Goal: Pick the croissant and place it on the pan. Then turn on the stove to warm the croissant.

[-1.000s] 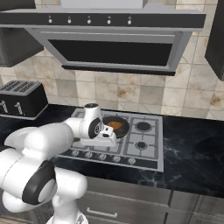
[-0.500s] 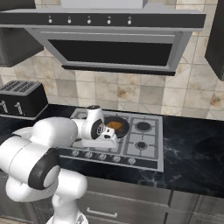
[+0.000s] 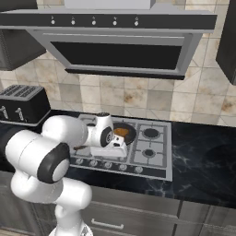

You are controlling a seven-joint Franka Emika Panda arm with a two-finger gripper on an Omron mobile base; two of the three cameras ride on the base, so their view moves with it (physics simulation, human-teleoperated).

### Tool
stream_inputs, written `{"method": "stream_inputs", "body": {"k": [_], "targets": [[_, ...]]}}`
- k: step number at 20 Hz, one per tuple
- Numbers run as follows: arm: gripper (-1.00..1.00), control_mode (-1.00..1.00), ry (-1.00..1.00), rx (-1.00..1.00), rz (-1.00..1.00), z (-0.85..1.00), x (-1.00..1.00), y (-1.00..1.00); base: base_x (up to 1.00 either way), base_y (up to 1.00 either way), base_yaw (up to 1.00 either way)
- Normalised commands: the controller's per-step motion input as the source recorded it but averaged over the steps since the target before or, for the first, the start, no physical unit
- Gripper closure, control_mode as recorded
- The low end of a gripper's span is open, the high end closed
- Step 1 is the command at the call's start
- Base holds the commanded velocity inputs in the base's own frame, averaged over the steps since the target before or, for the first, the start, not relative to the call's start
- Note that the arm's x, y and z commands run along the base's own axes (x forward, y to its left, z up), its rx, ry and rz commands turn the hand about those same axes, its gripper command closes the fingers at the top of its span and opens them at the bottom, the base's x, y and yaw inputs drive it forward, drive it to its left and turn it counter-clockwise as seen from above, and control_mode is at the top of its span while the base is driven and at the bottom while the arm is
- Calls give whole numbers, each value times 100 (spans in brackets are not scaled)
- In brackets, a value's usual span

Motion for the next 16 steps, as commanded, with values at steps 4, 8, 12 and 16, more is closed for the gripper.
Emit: {"method": "stream_inputs", "body": {"k": [4, 8, 12, 16], "targets": [[-100, -100, 2, 0, 0, -17, 4, 0, 0, 0, 0], [-100, -100, 1, 0, 0, -9, 0, 0, 0, 0, 0], [-100, -100, 1, 0, 0, -3, 0, 0, 0, 0, 0], [-100, -100, 2, 0, 0, -9, 0, 0, 0, 0, 0]]}}
